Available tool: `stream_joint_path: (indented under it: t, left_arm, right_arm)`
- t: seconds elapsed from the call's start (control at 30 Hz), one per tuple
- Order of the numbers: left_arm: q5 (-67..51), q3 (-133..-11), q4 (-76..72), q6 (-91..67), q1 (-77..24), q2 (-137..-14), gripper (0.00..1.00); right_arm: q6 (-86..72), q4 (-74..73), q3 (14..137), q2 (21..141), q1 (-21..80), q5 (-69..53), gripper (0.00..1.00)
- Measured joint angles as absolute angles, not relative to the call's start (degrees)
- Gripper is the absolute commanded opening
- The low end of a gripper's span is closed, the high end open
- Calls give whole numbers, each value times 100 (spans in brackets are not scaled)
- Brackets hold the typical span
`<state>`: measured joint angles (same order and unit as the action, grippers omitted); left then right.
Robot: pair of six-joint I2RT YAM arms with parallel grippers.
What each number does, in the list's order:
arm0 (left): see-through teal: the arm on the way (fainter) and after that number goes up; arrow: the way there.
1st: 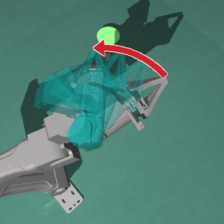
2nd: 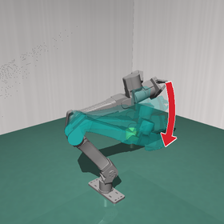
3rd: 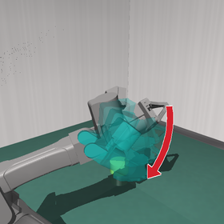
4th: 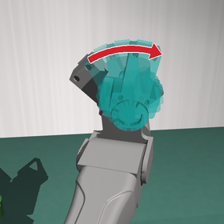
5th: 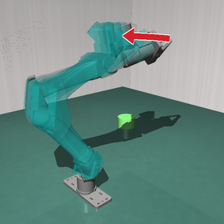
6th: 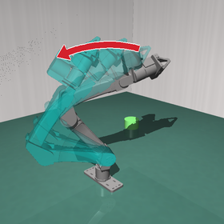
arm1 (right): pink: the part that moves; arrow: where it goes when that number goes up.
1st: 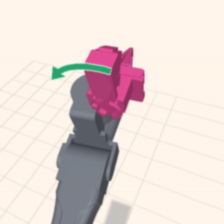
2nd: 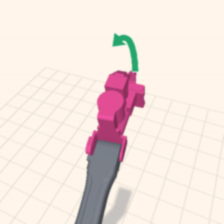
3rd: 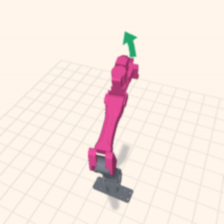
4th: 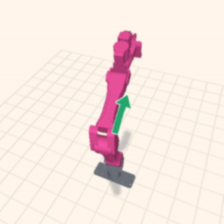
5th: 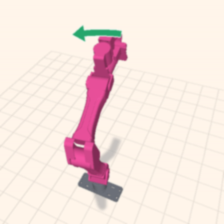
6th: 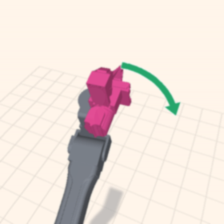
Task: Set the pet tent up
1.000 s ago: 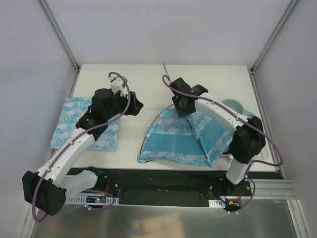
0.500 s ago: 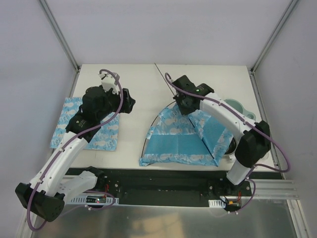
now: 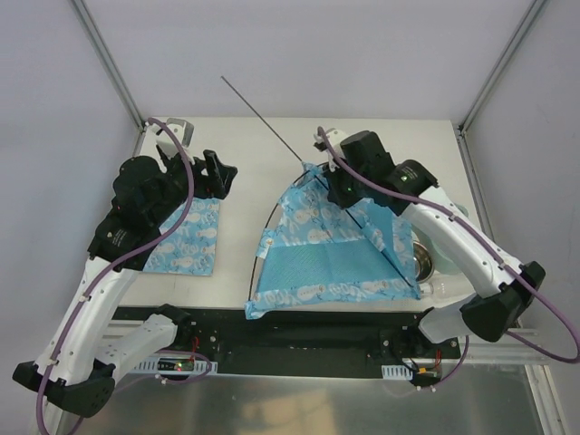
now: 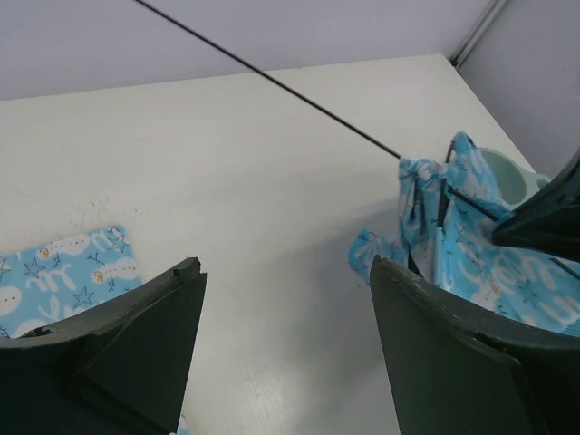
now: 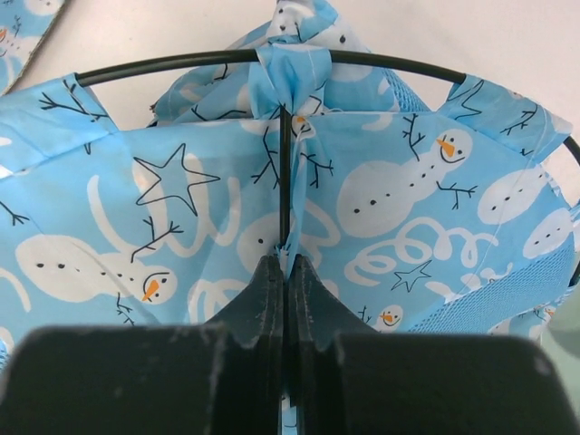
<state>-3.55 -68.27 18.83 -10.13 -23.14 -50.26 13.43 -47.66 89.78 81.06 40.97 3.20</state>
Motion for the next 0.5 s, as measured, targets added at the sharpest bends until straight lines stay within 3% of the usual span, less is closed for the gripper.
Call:
stream_joint_path:
  t: [0.27,0.5]
  left_arm:
    - [-290,-6869,2335,-1376,-2314,-5028,76]
    - [-711,-6110,2357,-1946,-2314,-4893,77]
  right_arm:
    - [2316,-3977,8980,9000,4261,-134,0]
    - [2488,-3356,9037,9351,4394,-593,0]
